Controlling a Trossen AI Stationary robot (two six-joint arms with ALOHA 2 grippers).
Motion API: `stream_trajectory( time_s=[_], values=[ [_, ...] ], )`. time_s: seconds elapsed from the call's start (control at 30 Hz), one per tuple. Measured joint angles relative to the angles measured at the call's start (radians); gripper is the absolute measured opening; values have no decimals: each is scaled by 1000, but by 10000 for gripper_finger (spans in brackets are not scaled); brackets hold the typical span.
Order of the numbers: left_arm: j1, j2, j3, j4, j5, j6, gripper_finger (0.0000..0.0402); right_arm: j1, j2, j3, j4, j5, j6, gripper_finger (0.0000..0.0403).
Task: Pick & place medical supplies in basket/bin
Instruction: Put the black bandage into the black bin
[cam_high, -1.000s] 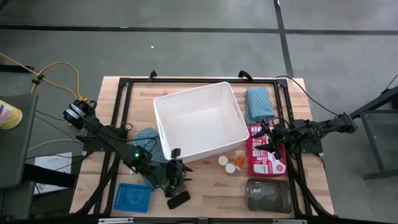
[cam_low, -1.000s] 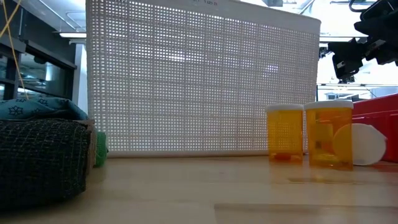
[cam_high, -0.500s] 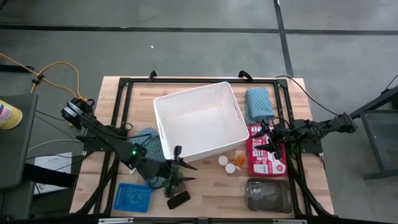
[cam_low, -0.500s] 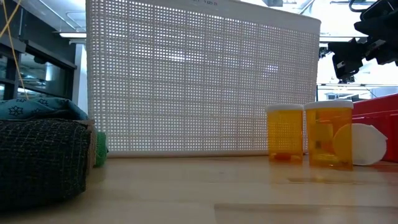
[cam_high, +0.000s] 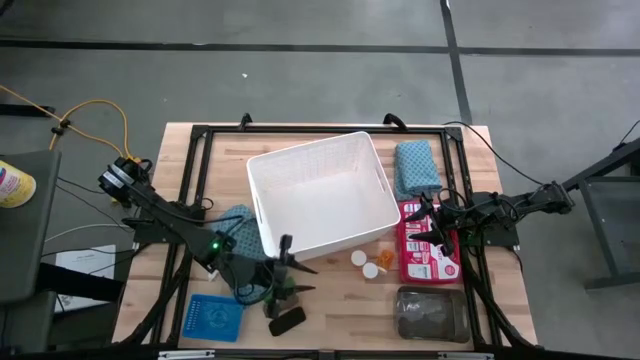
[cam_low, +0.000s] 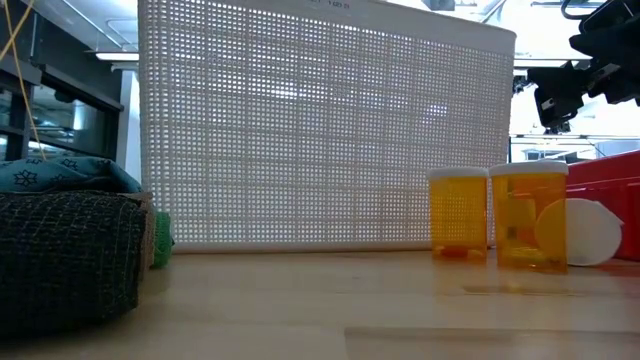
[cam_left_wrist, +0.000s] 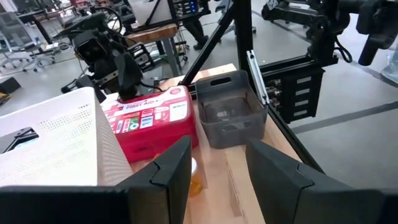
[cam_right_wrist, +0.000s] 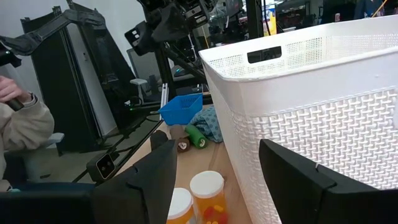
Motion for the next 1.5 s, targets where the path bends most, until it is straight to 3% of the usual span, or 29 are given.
stream_trajectory(
  time_s=[0.33, 0.53, 0.9, 1.27, 1.5],
  values=[
    [8, 70, 0, 52, 65, -27, 146, 0, 0, 0, 0, 0, 0, 216],
    [20, 144, 0, 161, 192, 6, 146, 0, 0, 0, 0, 0, 0, 216],
    [111, 264, 0, 319, 413, -76, 146, 0, 0, 0, 0, 0, 0, 216],
    [118, 315, 0, 324, 428, -181, 146, 0, 0, 0, 0, 0, 0, 216],
    [156, 324, 0, 301, 336, -263, 146, 0, 0, 0, 0, 0, 0, 216]
  ],
)
